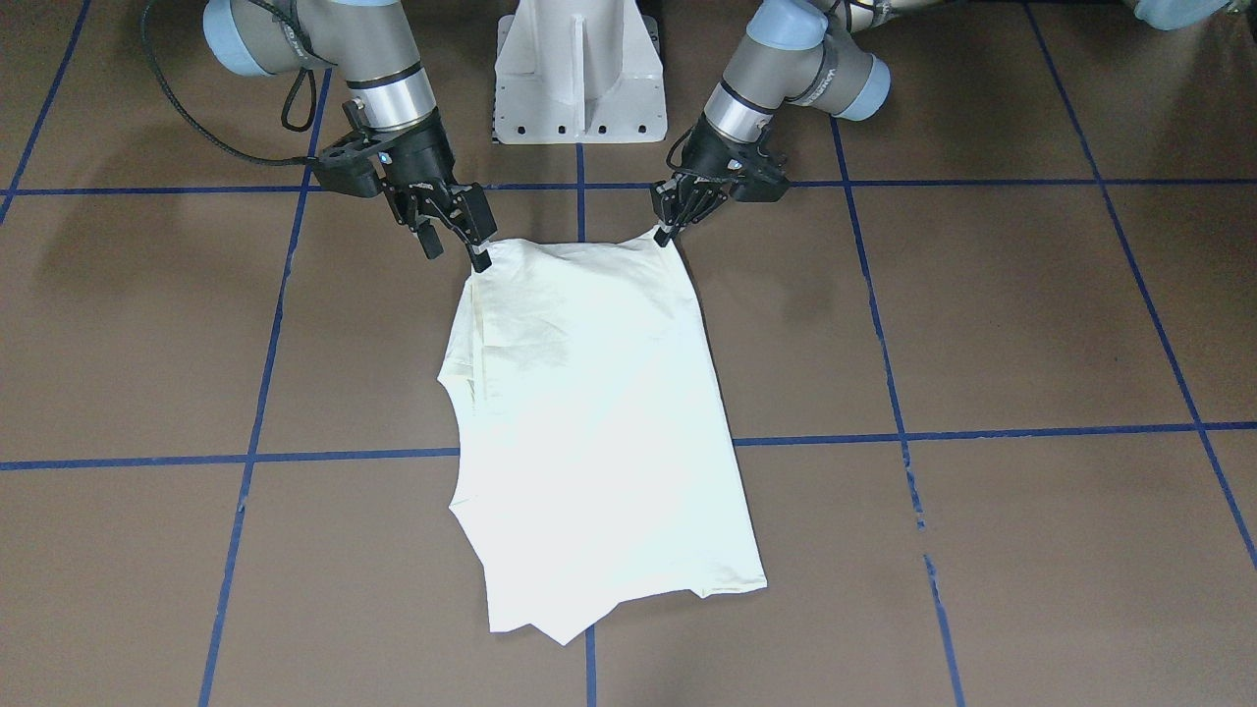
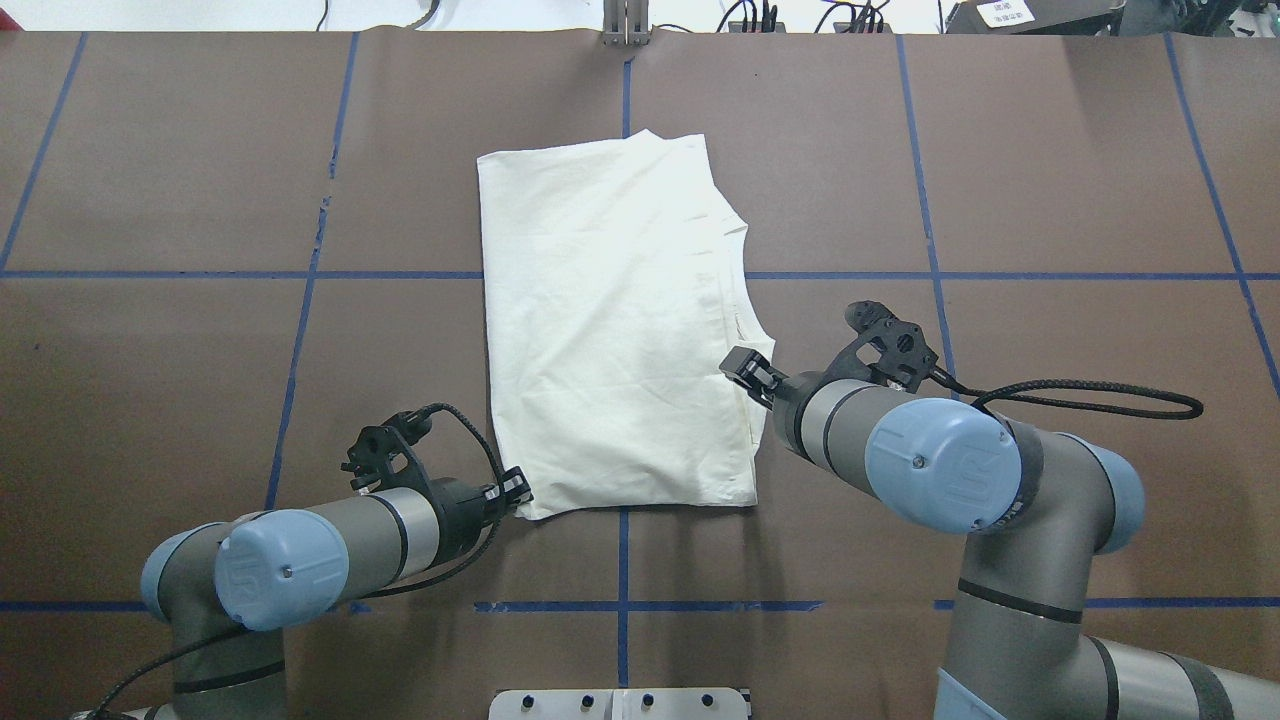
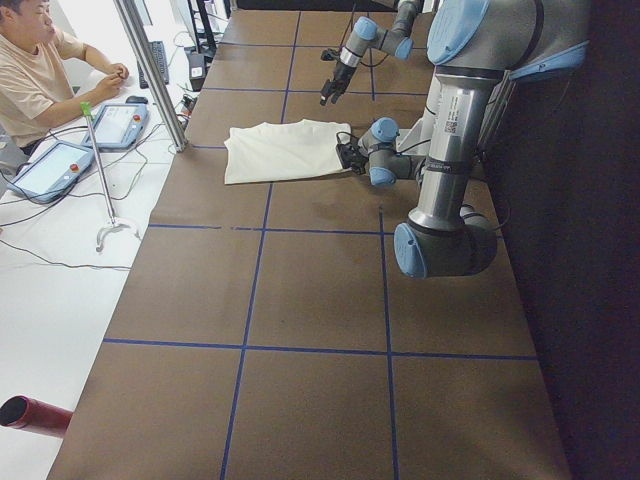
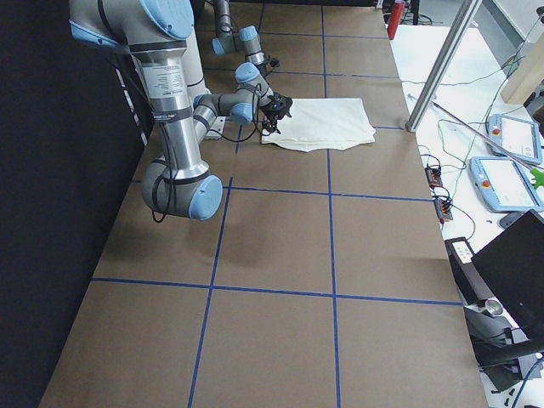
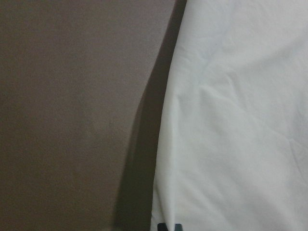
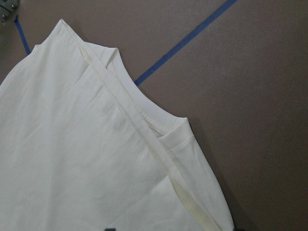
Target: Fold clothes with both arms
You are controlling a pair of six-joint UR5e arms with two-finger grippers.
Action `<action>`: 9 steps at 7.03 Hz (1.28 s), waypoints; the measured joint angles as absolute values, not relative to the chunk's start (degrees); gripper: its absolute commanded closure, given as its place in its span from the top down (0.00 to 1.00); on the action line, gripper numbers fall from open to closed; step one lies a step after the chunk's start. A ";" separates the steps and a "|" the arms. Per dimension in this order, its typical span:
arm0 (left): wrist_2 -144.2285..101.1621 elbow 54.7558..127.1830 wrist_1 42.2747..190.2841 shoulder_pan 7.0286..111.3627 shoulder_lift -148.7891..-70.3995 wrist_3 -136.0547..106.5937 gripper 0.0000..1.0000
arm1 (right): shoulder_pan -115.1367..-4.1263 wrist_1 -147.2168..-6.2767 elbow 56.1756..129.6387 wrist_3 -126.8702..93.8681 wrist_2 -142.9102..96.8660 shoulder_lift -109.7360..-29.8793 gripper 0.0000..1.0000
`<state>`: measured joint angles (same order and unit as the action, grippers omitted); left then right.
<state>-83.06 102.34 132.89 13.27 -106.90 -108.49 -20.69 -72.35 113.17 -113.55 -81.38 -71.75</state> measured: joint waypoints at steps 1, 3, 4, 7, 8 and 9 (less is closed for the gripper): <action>-83.06 102.42 132.89 13.27 -106.93 -108.45 0.00 | -20.38 -73.39 111.92 -114.28 -81.44 -71.37 0.80; -83.06 102.58 132.89 13.27 -107.07 -108.38 0.00 | -19.89 -76.46 108.87 -113.95 -81.45 -69.74 0.87; -83.07 102.69 132.89 13.27 -107.16 -108.37 0.00 | -19.77 -77.11 107.39 -113.34 -81.38 -68.92 0.87; -83.14 102.94 132.89 13.27 -107.25 -108.37 0.00 | -19.44 -77.76 102.36 -112.46 -81.24 -65.55 0.84; -83.14 103.00 132.89 13.27 -107.27 -108.37 0.00 | -19.06 -77.85 101.88 -112.41 -81.31 -65.31 0.84; -83.14 103.03 132.89 13.27 -107.25 -108.37 0.00 | -18.73 -78.44 101.88 -112.34 -81.45 -65.22 0.84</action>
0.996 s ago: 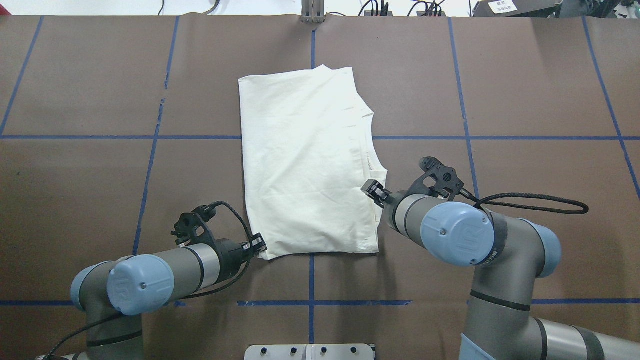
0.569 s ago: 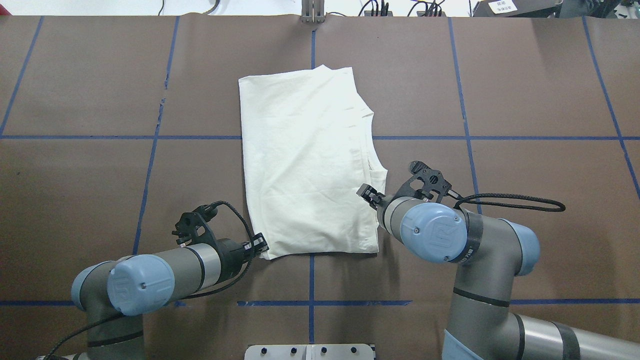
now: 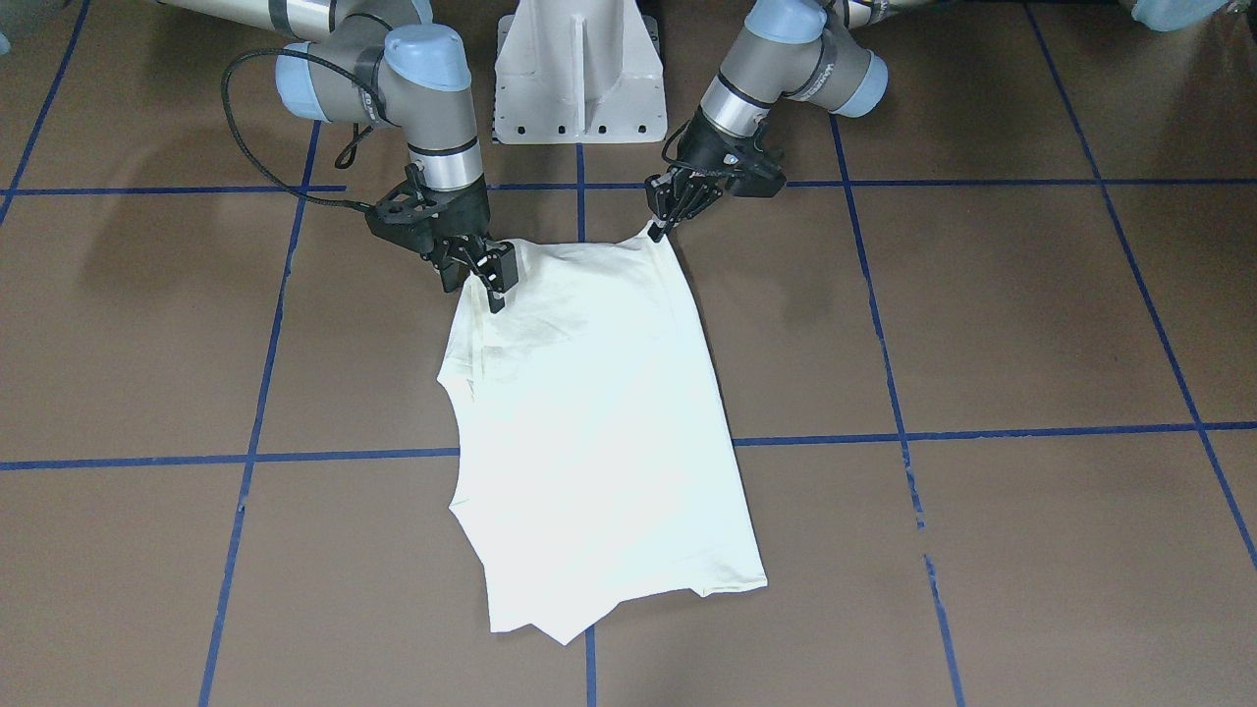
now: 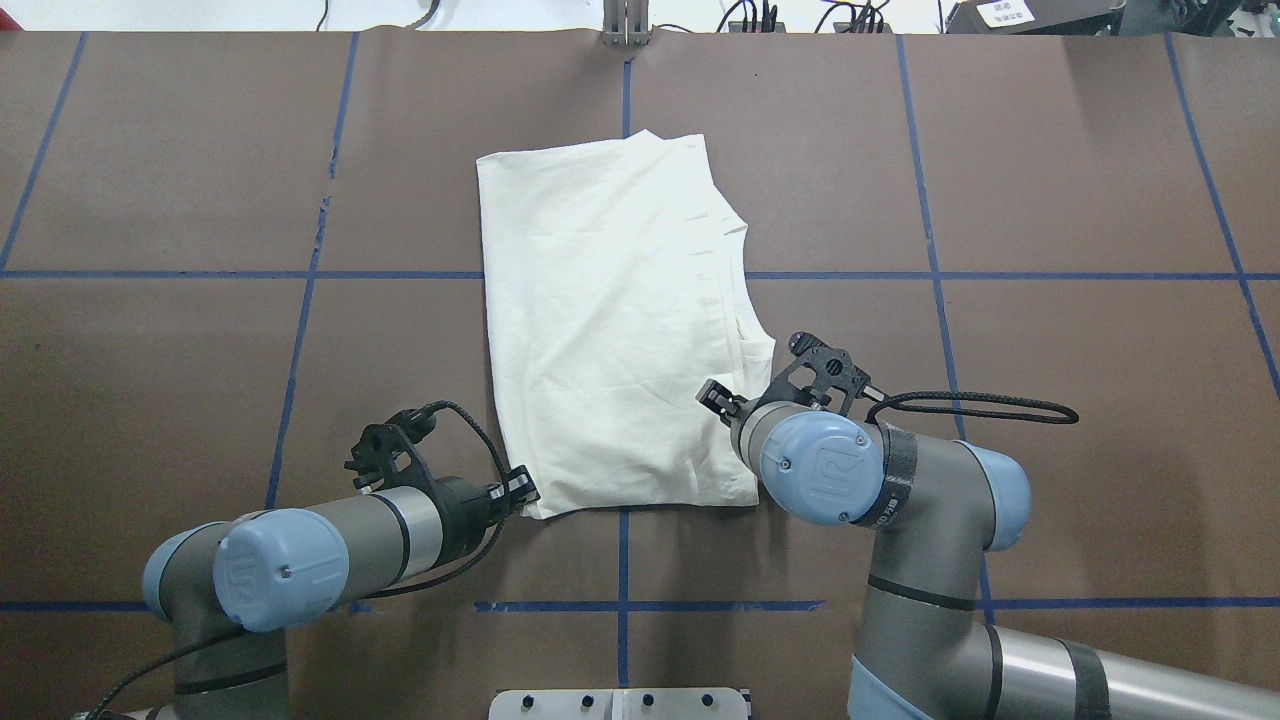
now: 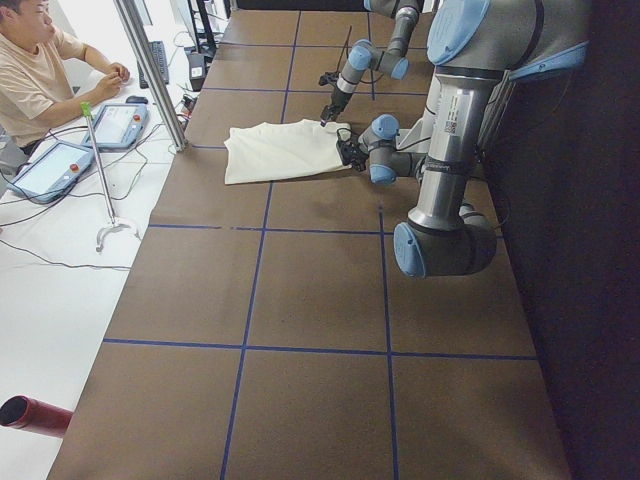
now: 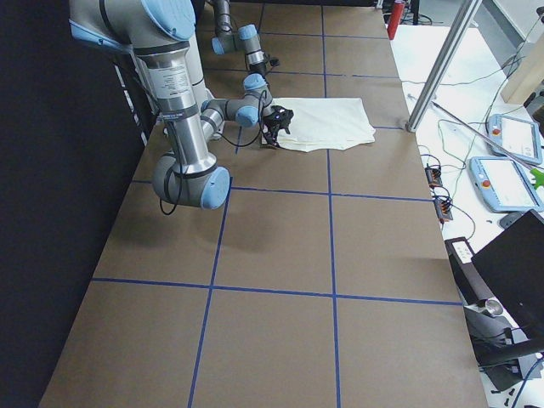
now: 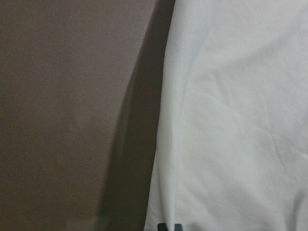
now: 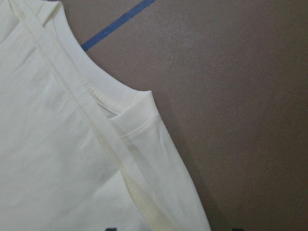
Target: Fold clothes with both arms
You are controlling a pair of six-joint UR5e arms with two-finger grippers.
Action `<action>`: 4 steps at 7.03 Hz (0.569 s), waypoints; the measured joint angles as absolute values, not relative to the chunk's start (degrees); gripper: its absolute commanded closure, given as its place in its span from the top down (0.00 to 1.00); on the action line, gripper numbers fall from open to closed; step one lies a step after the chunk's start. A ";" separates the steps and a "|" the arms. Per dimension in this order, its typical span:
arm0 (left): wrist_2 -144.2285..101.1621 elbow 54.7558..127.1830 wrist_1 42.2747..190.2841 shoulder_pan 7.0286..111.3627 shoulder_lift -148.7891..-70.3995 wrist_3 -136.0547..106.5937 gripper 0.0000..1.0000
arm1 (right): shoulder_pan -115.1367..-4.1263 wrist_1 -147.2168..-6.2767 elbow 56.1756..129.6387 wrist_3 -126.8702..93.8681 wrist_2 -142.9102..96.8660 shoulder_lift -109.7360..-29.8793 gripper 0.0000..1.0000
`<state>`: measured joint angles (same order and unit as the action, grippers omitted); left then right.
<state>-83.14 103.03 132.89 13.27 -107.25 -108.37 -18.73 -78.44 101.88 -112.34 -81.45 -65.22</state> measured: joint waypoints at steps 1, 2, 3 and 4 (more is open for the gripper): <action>-83.14 103.02 132.91 13.27 -107.23 -108.35 0.00 | -18.48 -79.76 102.14 -112.28 -81.54 -65.12 0.83; -83.14 103.02 132.93 13.27 -107.23 -108.31 0.00 | -18.17 -80.95 102.33 -112.23 -81.52 -65.16 0.78; -83.15 103.01 132.91 13.27 -107.24 -108.29 0.00 | -17.86 -81.44 102.33 -112.21 -81.43 -65.26 0.70; -83.15 103.01 132.90 13.27 -107.28 -108.28 0.00 | -17.58 -81.59 102.33 -112.23 -81.31 -65.25 0.65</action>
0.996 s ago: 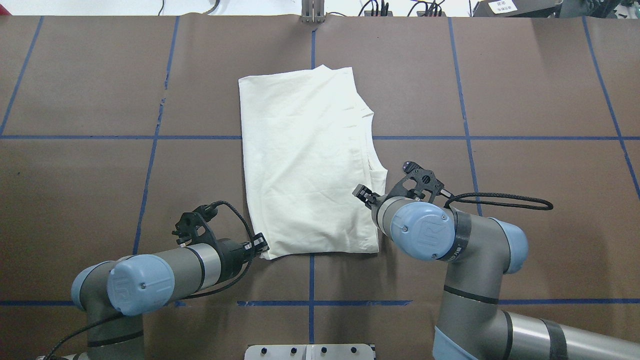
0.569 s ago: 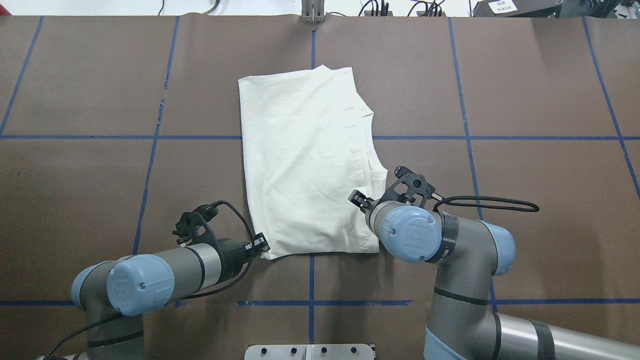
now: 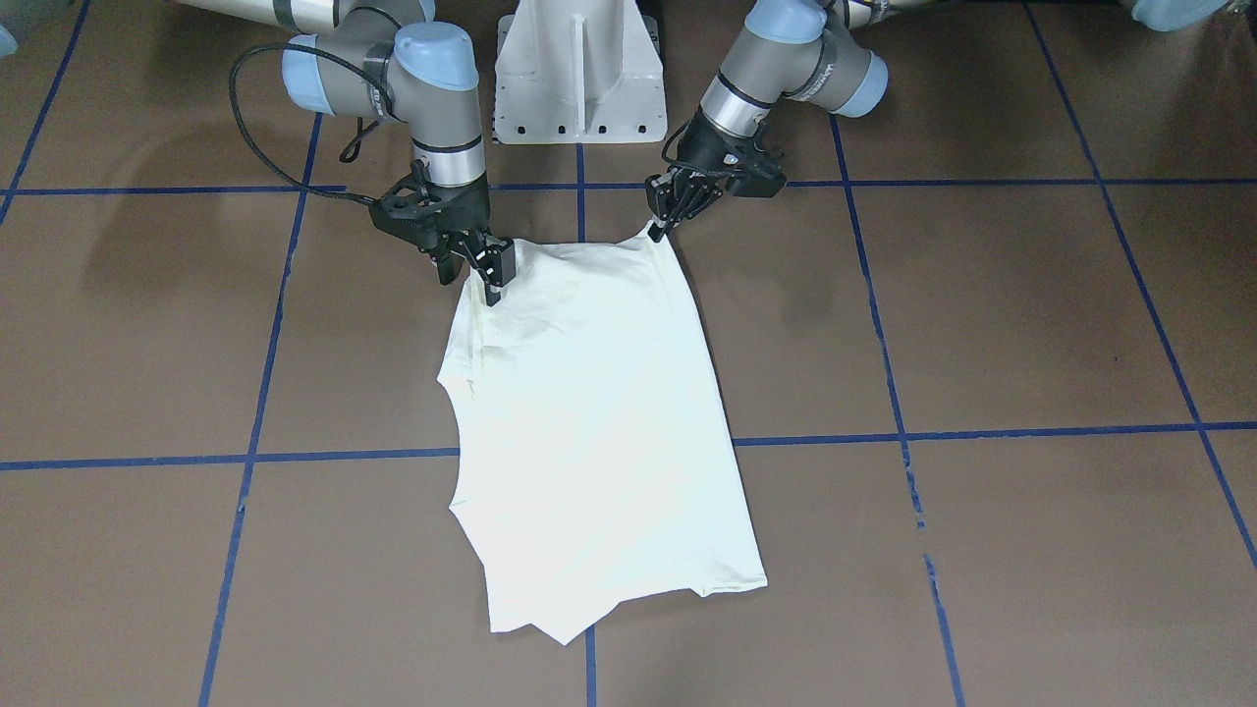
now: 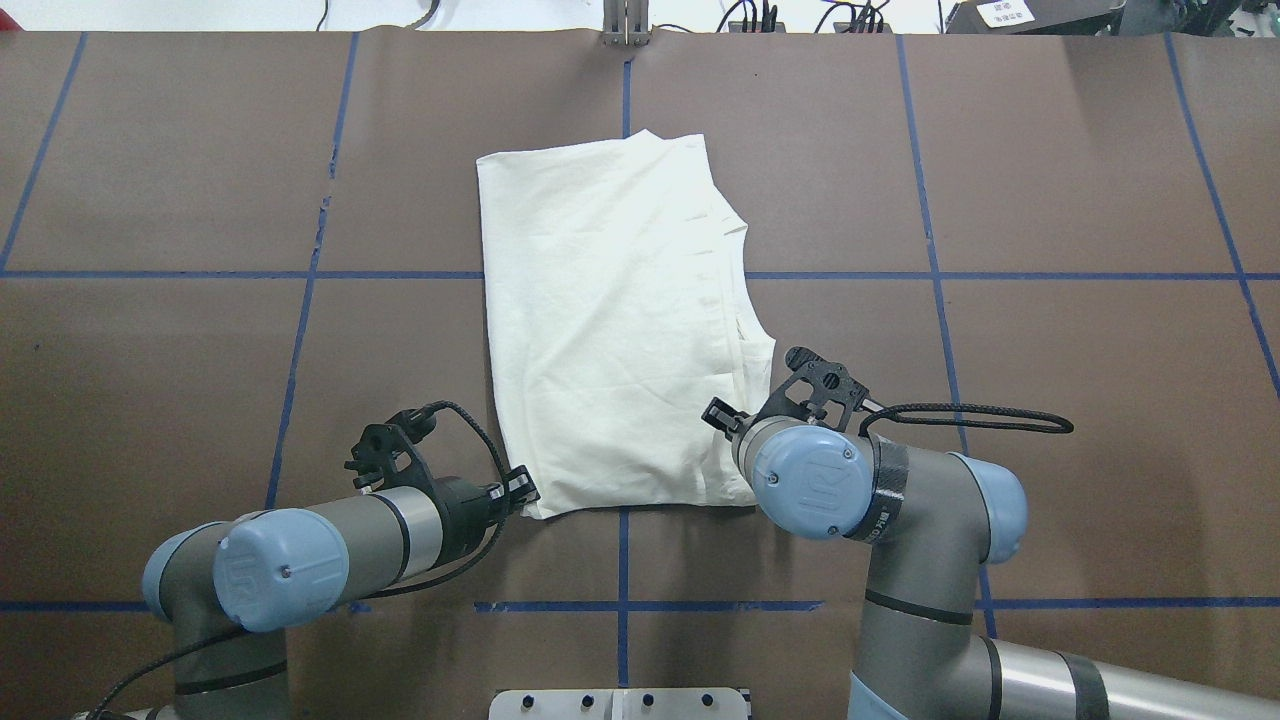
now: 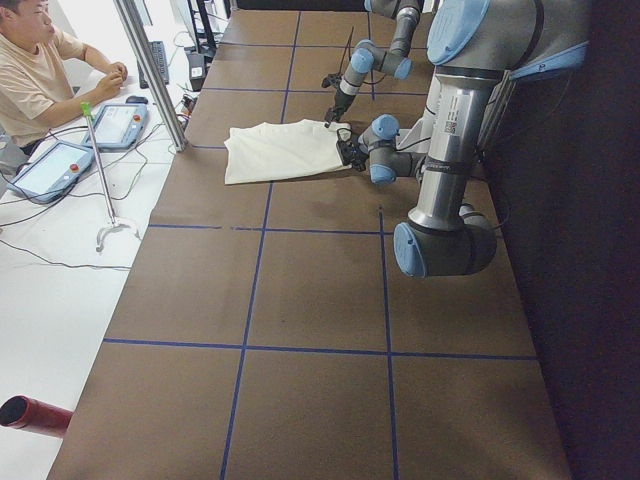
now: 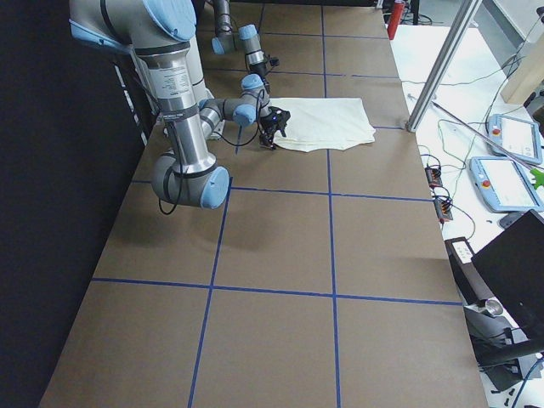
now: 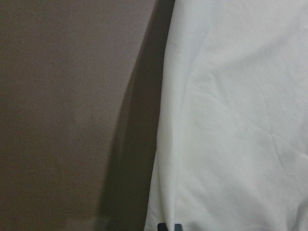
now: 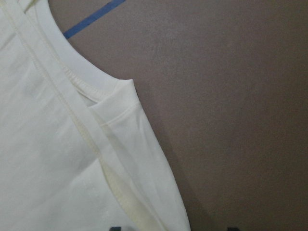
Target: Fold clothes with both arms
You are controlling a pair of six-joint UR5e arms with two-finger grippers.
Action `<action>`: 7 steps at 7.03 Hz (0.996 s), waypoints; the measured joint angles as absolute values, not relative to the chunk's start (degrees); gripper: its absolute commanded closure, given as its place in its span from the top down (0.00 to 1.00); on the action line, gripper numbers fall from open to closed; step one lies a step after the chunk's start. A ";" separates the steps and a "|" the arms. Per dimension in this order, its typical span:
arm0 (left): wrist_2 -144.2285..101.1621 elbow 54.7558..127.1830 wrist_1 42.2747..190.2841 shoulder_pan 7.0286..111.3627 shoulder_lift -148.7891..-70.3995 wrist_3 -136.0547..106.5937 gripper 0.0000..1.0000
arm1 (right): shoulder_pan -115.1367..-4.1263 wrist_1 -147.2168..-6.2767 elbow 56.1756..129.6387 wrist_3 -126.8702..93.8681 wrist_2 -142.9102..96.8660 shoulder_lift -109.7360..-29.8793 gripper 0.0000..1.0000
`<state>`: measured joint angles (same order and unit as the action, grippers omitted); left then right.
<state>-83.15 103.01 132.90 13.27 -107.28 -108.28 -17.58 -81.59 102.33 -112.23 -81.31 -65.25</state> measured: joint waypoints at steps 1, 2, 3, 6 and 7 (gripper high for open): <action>-83.14 103.01 132.89 13.27 -107.30 -108.24 0.00 | -17.36 -81.61 102.35 -112.32 -81.20 -65.17 0.59; -83.14 103.01 132.91 13.27 -107.31 -108.14 0.00 | -17.28 -81.57 102.41 -112.42 -81.15 -65.07 0.44; -83.14 103.01 132.95 13.27 -107.31 -108.07 0.00 | -17.26 -81.47 102.45 -112.54 -81.13 -65.01 0.23; -83.14 103.02 132.98 13.27 -107.34 -108.00 0.00 | -17.20 -81.15 102.79 -112.98 -81.08 -64.88 0.00; -83.19 103.25 132.96 13.27 -107.35 -107.92 0.00 | -17.17 -81.14 103.26 -113.08 -80.95 -64.88 0.00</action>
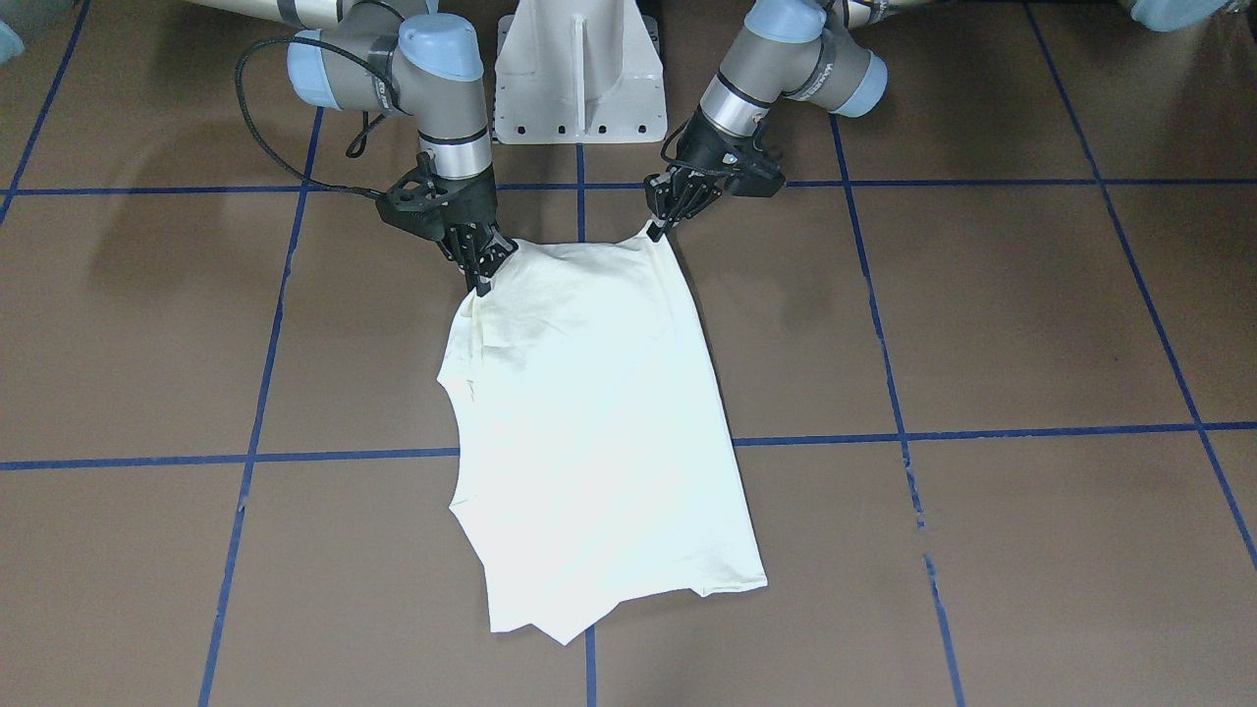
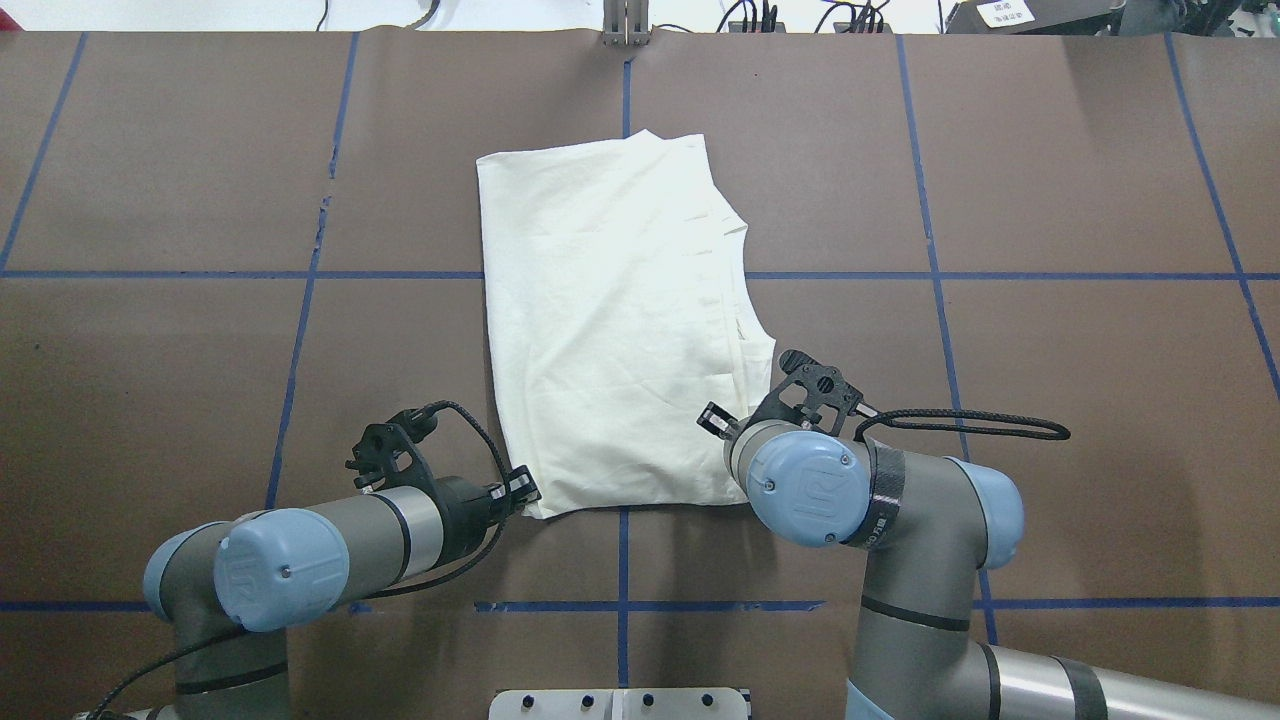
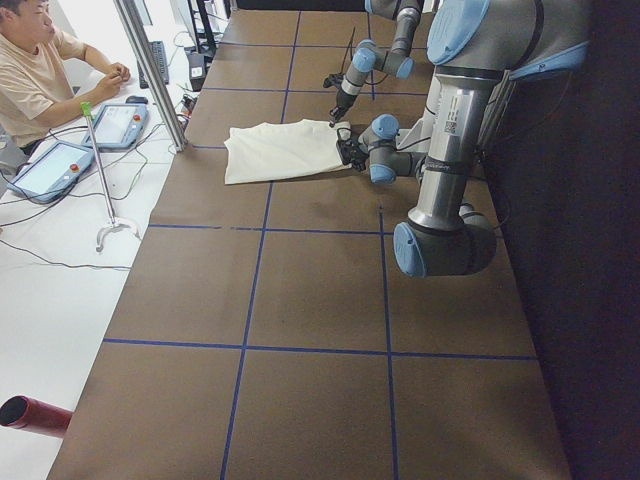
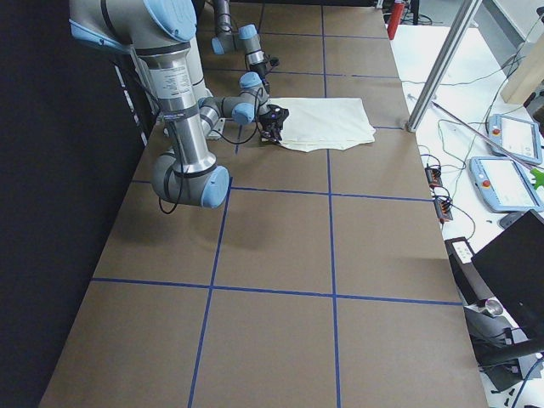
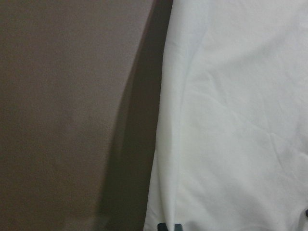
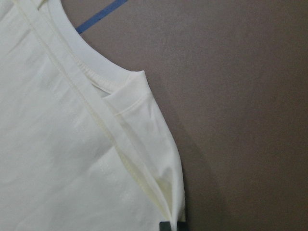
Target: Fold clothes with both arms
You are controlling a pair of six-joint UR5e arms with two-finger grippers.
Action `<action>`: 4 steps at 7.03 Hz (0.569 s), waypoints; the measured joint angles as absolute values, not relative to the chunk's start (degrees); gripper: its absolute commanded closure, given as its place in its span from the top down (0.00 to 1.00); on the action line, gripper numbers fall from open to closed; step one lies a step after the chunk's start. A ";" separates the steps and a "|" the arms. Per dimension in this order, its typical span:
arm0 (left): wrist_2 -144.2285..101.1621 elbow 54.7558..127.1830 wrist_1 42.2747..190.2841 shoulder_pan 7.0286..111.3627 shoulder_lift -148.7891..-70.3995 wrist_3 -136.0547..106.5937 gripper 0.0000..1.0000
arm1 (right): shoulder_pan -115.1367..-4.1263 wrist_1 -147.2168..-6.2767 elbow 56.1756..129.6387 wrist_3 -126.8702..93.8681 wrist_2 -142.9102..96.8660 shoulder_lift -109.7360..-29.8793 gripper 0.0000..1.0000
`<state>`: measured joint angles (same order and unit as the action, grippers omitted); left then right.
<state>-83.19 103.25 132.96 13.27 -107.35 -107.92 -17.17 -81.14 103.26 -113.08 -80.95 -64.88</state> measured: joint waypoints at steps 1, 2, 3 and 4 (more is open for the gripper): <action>-83.33 103.86 132.89 13.28 -107.29 -107.77 0.00 | -17.20 -81.14 103.96 -113.15 -80.82 -64.94 0.00; -83.66 104.91 132.66 13.37 -107.21 -107.38 0.00 | -17.32 -81.30 105.34 -113.17 -80.80 -65.19 0.00; -84.59 107.22 130.53 13.59 -107.19 -106.53 0.00 | -17.52 -81.83 108.21 -113.12 -80.90 -66.01 0.00; -86.12 111.86 125.14 13.82 -107.20 -105.60 0.00 | -17.61 -83.63 112.46 -113.09 -81.10 -67.19 0.00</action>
